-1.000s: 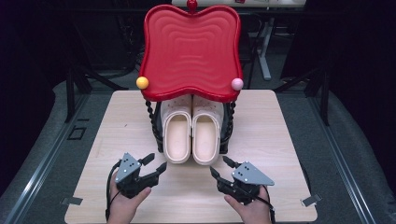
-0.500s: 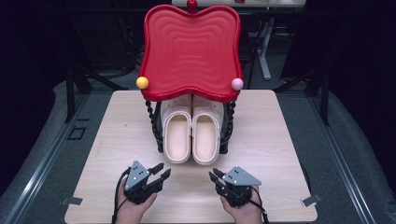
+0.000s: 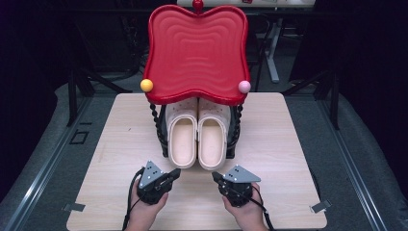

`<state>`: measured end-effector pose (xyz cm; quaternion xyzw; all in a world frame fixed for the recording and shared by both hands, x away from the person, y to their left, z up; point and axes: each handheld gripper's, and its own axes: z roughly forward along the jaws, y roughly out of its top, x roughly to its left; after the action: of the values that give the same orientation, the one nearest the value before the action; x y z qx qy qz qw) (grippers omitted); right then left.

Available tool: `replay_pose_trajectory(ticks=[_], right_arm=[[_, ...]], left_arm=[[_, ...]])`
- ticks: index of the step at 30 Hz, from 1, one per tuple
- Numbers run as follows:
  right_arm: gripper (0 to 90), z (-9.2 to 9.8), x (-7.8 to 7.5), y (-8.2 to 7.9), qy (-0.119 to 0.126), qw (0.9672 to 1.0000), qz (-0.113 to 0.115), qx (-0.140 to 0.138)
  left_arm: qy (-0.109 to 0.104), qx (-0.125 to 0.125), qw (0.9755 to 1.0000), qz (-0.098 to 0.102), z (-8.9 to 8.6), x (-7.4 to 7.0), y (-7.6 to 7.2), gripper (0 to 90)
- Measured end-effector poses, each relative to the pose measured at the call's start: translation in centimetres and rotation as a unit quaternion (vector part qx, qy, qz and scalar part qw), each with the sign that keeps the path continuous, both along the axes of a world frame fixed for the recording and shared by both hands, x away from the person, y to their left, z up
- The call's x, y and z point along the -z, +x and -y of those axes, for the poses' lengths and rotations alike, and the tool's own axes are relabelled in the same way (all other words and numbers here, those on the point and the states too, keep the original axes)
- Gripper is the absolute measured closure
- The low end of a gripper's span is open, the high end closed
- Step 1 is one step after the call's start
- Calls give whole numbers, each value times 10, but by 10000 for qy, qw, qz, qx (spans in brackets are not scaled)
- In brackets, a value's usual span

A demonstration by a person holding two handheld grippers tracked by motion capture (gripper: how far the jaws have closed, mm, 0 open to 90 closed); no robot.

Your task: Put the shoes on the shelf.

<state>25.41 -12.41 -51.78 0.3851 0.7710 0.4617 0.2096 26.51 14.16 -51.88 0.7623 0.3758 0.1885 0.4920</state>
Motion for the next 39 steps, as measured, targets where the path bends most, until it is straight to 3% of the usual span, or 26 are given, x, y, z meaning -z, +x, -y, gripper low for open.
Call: replay_pose_trajectory(ticks=[7, 16, 27, 39], right_arm=[[900, -1, 0, 3, 32, 10000, -15, 42], [900, 0, -2, 4, 90, 9999, 32, 116], [900, 4, -8, 5, 90, 9996, 98, 257], [900, 8, -18, 27, 127, 9986, 91, 499]], left_arm=[[67, 29, 10000, -22, 0, 2, 0, 898], [27, -98, 9999, 20, -2, -1, 2, 897], [24, -359, 9994, -15, -17, -7, 10, 897], [5, -399, 9992, 1, -16, -14, 28, 894]])
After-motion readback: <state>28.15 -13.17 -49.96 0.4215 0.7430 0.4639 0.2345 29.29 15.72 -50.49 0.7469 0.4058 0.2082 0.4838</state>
